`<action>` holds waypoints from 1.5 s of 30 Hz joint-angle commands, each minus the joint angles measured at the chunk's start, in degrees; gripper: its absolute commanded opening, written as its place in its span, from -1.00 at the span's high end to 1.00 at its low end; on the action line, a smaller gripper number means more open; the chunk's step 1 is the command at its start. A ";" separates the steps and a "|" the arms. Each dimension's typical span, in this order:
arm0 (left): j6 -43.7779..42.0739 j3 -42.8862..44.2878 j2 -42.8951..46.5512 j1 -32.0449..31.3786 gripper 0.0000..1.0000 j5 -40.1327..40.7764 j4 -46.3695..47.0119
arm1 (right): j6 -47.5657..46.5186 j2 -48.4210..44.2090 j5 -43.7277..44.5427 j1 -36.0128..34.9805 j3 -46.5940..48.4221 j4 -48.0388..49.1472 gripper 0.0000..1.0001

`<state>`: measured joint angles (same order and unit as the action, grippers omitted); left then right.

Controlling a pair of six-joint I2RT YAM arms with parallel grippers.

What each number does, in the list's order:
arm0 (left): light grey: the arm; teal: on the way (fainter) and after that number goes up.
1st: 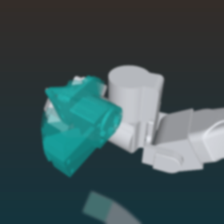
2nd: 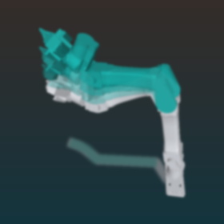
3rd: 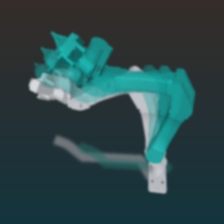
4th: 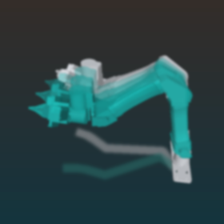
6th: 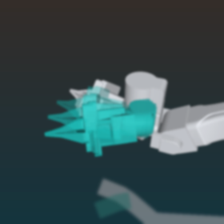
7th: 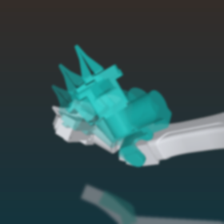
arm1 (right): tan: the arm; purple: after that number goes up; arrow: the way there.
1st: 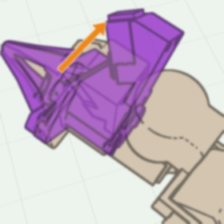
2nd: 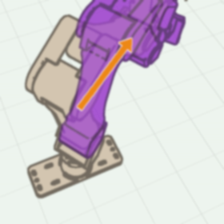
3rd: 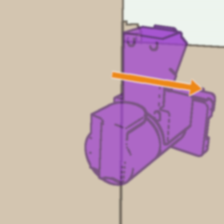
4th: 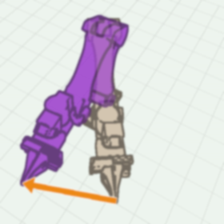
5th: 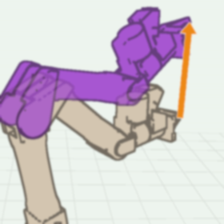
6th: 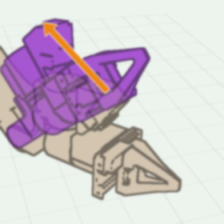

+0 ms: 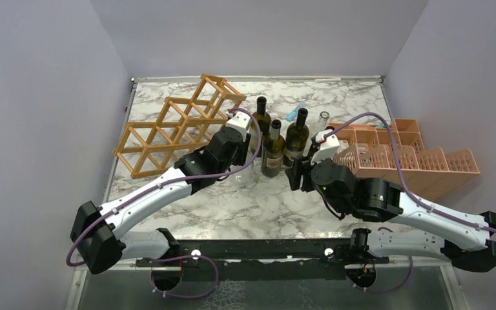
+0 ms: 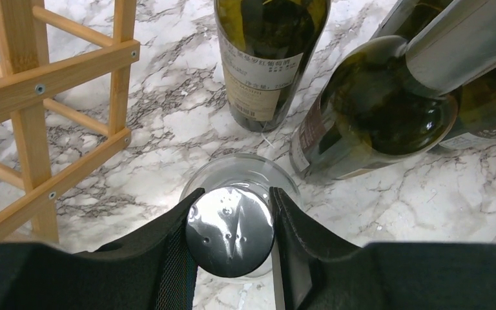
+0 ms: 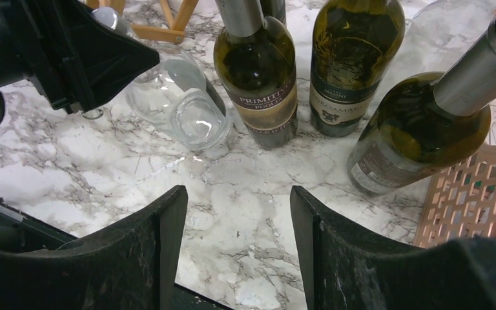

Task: Put the wine bottle on the wine rack

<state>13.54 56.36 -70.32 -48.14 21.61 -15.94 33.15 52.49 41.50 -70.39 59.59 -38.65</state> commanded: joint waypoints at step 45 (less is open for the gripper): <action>-8.30 7.75 21.41 -0.12 -0.80 -7.52 -9.65 | -15.67 24.07 1.16 13.54 16.20 15.72 -0.51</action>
<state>8.38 63.42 -48.73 -48.12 15.79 -33.58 20.69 73.65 47.81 -58.28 73.14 -25.54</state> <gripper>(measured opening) 0.898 0.754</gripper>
